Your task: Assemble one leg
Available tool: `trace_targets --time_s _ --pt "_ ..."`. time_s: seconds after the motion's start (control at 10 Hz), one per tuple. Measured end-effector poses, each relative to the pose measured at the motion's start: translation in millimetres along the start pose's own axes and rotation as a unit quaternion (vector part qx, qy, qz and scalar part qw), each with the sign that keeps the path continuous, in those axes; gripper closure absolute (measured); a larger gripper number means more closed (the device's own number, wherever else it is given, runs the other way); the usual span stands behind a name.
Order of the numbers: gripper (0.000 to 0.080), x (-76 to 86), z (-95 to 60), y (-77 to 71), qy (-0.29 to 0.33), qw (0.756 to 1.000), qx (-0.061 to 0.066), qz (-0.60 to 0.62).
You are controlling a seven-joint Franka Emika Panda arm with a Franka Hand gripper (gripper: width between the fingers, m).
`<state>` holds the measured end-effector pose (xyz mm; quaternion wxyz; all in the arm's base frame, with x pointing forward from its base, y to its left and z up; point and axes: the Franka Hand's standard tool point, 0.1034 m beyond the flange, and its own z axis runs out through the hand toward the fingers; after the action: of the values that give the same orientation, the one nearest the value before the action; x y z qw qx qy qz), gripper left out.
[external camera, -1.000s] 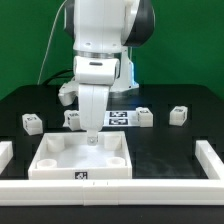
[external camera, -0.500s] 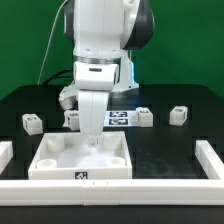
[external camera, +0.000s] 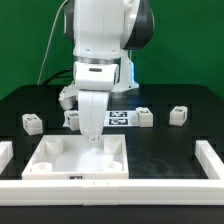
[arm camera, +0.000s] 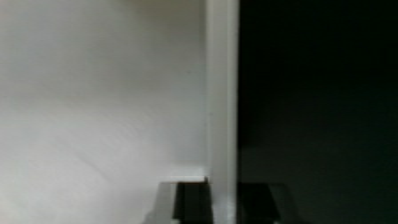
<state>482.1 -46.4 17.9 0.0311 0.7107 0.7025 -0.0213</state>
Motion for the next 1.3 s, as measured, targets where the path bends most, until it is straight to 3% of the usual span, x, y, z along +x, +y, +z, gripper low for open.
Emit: trace_targets --time_s 0.6,1.0,1.1,1.3 --pt "0.0742 1.7 0.0 0.0 0.0 1.0 0.0 0.0" --pt "0.0742 71.5 -5.8 3.6 0.014 1.0 -0.004 -0.01" --pt "0.0742 83.0 -5.9 4.8 0.016 1.0 0.0 -0.019" --pt "0.0742 103.1 -8.1 10.1 0.024 0.999 -0.004 -0.031"
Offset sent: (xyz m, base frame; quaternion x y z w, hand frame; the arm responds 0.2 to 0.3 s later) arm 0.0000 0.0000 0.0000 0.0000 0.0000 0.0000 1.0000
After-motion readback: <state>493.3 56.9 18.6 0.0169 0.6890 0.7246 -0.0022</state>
